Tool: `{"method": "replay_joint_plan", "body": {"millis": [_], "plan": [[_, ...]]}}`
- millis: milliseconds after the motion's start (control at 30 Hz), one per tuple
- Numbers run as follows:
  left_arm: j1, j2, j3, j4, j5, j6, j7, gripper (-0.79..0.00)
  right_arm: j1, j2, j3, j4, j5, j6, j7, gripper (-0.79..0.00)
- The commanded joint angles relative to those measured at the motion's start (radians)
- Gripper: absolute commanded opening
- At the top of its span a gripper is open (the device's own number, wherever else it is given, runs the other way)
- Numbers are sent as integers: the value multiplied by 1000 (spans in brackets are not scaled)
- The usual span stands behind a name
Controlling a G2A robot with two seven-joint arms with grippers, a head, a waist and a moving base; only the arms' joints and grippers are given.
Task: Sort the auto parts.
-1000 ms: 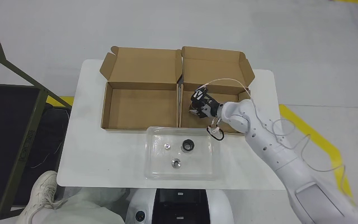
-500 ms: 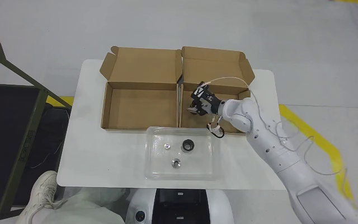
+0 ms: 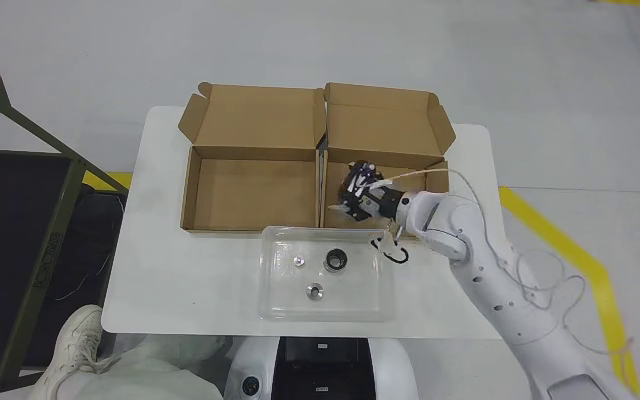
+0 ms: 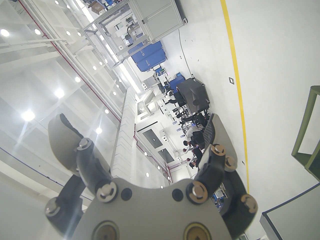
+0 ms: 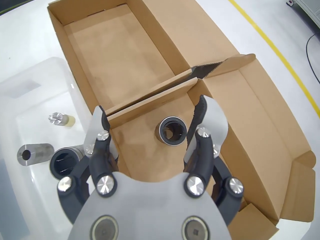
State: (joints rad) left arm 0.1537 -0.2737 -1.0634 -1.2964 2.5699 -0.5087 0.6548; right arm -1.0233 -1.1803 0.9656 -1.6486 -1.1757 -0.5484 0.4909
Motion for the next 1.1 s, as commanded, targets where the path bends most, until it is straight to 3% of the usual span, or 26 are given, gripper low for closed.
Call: {"method": "replay_joint_plan", "body": {"millis": [0,367,633,1067], "plan": [[0,0,0,0,0,0,0,0,-19,5,3,-40,-26,-27,-7,-102],[0,0,0,0,0,0,0,0,-126,34,28,-169,-106,-195,-90,-92],[0,0,0,0,0,0,0,0,-173,46,23,-228,-143,-241,-57,-102],[0,0,0,0,0,0,0,0,-177,53,-17,-211,-185,-303,-31,-123]]}}
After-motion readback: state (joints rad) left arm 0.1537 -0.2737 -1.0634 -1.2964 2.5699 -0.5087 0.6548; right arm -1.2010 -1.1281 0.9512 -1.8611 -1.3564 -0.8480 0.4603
